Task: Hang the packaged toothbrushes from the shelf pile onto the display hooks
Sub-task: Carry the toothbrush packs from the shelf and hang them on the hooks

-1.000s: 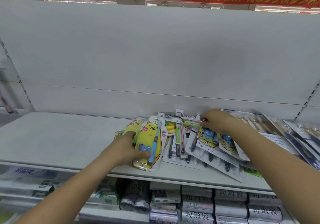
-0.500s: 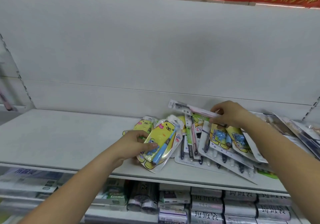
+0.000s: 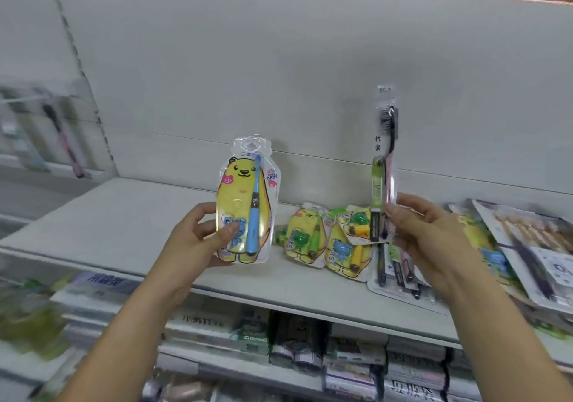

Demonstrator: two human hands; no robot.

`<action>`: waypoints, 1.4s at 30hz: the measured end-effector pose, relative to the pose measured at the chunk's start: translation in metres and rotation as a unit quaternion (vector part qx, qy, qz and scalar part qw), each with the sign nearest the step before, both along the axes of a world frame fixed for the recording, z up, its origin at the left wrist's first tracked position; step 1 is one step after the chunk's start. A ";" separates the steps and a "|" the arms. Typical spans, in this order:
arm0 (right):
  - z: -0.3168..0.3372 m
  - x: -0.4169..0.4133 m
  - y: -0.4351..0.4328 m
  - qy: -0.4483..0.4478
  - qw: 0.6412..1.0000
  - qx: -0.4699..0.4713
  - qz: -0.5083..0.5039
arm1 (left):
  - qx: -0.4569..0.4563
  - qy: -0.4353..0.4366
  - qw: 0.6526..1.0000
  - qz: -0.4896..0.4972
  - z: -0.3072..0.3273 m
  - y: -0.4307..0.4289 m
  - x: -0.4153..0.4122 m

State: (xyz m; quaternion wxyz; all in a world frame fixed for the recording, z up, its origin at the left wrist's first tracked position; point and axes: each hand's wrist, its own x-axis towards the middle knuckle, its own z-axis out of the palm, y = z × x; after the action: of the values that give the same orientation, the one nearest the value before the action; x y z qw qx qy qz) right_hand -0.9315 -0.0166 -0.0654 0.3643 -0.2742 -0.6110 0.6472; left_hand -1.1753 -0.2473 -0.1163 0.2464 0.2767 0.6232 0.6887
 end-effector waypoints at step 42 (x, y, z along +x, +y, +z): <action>-0.205 -0.241 -0.501 -0.177 0.781 -0.070 0.594 | -0.014 -0.151 0.839 0.522 -0.180 -0.536 0.075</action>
State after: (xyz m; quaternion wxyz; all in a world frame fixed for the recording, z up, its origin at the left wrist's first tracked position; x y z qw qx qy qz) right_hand -1.1729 -0.5173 -0.2703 -0.2273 0.0088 -0.6595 0.7165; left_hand -1.1005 -0.7828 -0.2963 -0.0549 -0.2008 0.6396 0.7400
